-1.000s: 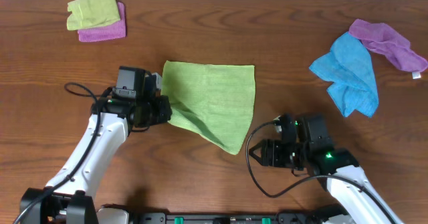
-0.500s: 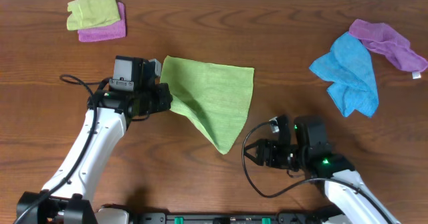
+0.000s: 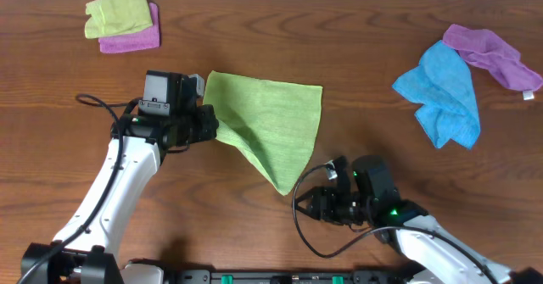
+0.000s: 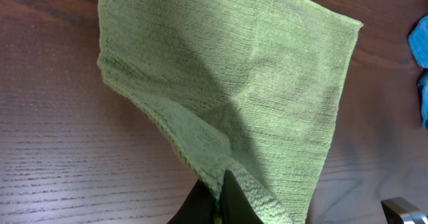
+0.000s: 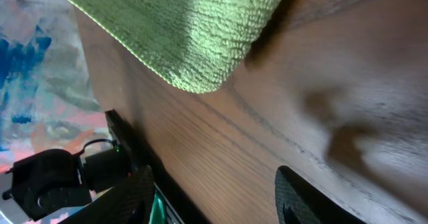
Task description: Fold the cloth
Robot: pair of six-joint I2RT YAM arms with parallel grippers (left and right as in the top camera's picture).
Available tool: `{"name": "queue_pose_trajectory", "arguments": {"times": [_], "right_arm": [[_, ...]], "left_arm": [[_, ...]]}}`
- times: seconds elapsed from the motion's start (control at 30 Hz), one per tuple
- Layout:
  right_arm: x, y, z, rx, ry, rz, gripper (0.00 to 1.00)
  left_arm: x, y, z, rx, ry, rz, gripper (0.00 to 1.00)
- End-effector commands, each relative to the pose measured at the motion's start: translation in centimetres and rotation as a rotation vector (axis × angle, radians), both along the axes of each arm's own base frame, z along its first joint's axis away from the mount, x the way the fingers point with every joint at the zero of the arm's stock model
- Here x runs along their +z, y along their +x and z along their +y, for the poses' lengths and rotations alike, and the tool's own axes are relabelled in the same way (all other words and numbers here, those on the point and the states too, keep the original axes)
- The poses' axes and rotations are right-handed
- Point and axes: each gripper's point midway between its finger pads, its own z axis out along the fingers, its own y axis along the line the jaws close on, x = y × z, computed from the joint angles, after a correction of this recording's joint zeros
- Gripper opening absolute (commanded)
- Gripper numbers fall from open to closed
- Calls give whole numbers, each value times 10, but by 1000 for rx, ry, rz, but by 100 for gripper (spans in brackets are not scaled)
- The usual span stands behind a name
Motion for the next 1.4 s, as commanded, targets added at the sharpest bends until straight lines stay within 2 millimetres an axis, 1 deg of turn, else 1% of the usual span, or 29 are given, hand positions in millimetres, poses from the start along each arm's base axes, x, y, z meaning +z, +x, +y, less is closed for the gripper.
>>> {"name": "queue_pose_trajectory", "arguments": {"times": [0.0,0.23,0.43,0.7,0.8,0.97,1.0,1.1,1.2,1.27,1.37], "right_arm": [[-4,-5,7,7,10,35,58],[-14,2,13,1,-5,19,57],[-29,7,15,-15,-16,34,57],[-34,20,18,-45,-8,7,55],[-36,24,17,-60,-21,-6,50],[-32,34,17,-90,-17,-44,31],[-32,36,16,-96,-20,-51,30],[-31,41,16,-122,-23,-58,32],[-29,43,17,-135,-12,-50,40],[-28,43,17,-139,-7,-47,42],[-25,46,19,-147,7,-51,41]], "left_arm": [[8,7,1,-3,16,-32,6],[8,7,1,-3,16,-32,6],[8,7,1,-3,17,-31,6],[8,7,1,-3,17,-32,6],[8,7,1,-3,17,-32,6],[8,7,1,-2,18,-31,6],[8,7,1,-2,18,-31,6],[8,7,1,-3,17,-31,6],[8,7,1,-3,18,-32,6],[8,7,1,-3,18,-32,6],[8,8,1,-3,18,-33,6]]}}
